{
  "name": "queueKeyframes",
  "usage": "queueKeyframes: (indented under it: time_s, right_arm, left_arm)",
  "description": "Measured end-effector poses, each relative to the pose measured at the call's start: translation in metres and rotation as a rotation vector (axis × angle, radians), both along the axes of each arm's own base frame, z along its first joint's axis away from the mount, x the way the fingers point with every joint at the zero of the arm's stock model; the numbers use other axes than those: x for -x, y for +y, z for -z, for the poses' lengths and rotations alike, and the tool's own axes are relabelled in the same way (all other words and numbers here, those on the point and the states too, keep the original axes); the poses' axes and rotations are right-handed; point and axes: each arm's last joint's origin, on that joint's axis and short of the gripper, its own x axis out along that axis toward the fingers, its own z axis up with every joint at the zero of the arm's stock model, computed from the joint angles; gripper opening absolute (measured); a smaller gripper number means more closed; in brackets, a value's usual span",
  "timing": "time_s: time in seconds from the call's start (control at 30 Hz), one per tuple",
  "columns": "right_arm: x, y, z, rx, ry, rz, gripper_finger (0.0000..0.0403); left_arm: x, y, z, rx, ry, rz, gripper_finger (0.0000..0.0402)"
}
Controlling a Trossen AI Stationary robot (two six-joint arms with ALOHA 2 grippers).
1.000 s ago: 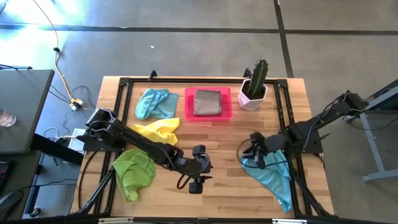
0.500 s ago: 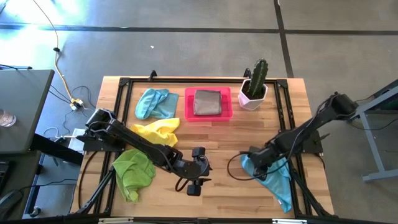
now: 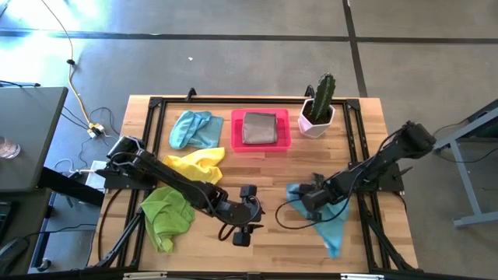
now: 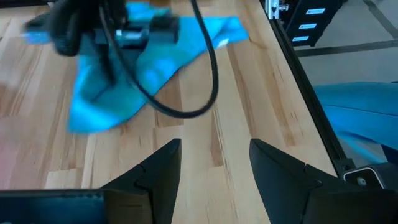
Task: Fold microfiber towels
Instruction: Fold the bottom blue microfiber cloth
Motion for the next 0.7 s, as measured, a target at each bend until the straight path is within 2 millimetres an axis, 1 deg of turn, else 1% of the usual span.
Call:
queueKeyframes:
  time_s: [0.1,0.17,0.23,0.3,0.37,0.43,0.6,0.7]
  right_arm:
    - [-0.021,-0.002,-0.003,0.160,-0.204,-0.100,0.0114]
    - [-0.034,-0.005,-0.003,0.241,-0.293,-0.148,0.0114]
    - [-0.043,-0.008,-0.005,0.268,-0.356,-0.166,0.0114]
    - [-0.048,-0.009,-0.012,0.252,-0.367,-0.142,0.0114]
    - [-0.048,-0.010,-0.024,0.214,-0.336,-0.086,0.0114]
    - [-0.045,-0.010,-0.038,0.163,-0.266,-0.022,0.0114]
    - [-0.033,-0.008,-0.070,-0.056,-0.005,0.190,0.0114]
    - [-0.020,-0.005,-0.078,-0.157,0.184,0.305,0.0114]
  left_arm:
    - [0.001,-0.002,0.000,0.000,0.000,0.006,0.0181]
    - [0.001,-0.004,0.000,0.000,0.000,0.010,0.0181]
    - [0.002,-0.006,0.000,-0.002,0.000,0.017,0.0181]
    - [0.003,-0.008,0.000,-0.006,0.000,0.026,0.0181]
    - [0.004,-0.009,0.001,-0.009,0.007,0.029,0.0181]
    - [0.004,-0.009,0.001,-0.012,0.017,0.029,0.0181]
    - [0.005,-0.009,0.001,-0.014,0.020,0.028,0.0181]
    - [0.004,-0.008,0.001,-0.014,0.020,0.027,0.0181]
